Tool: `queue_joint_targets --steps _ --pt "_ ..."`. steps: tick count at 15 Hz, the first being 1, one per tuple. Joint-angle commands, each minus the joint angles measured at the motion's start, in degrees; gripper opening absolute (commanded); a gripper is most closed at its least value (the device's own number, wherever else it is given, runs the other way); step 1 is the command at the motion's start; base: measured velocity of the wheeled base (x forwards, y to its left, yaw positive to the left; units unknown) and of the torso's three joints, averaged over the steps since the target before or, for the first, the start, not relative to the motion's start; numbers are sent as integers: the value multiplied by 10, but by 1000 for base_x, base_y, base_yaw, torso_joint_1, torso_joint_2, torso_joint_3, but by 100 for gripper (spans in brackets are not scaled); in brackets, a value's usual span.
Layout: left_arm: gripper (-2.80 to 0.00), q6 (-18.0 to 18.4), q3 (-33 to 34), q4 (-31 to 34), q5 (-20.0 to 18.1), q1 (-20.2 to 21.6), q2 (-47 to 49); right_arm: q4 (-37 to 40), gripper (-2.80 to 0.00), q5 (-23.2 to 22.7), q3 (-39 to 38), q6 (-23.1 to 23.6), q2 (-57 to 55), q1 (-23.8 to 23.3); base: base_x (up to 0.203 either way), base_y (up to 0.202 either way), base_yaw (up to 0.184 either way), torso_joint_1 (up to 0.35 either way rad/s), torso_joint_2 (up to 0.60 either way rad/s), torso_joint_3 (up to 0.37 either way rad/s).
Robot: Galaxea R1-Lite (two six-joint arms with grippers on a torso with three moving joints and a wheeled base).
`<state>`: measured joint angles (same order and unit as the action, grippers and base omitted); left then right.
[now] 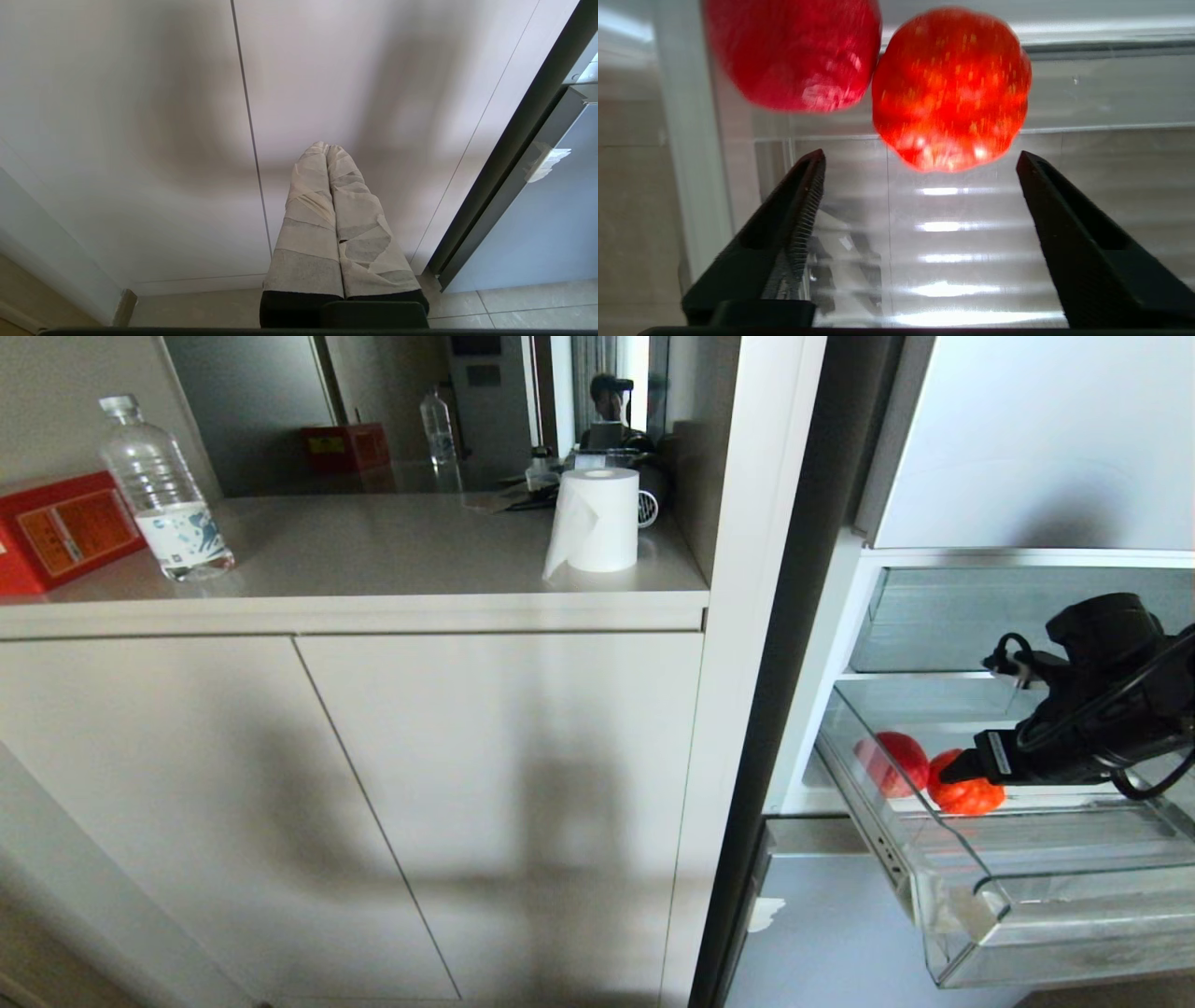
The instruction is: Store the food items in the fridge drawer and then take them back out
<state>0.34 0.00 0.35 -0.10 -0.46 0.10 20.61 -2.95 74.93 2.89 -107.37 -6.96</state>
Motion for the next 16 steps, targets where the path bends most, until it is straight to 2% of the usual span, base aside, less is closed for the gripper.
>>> queue_joint_targets --steps 1,7,16 --pt "-280 0 0 0 0 0 1 0 0 0 14 -1 -30 0 0 0 0 0 0 0" --pt "-280 0 0 0 0 -1 1 -1 0 2 57 -1 -76 -30 0 0 0 0 0 0" --pt "-280 0 0 0 0 0 1 -1 0 0 80 -7 -114 -31 0 0 0 0 0 0"
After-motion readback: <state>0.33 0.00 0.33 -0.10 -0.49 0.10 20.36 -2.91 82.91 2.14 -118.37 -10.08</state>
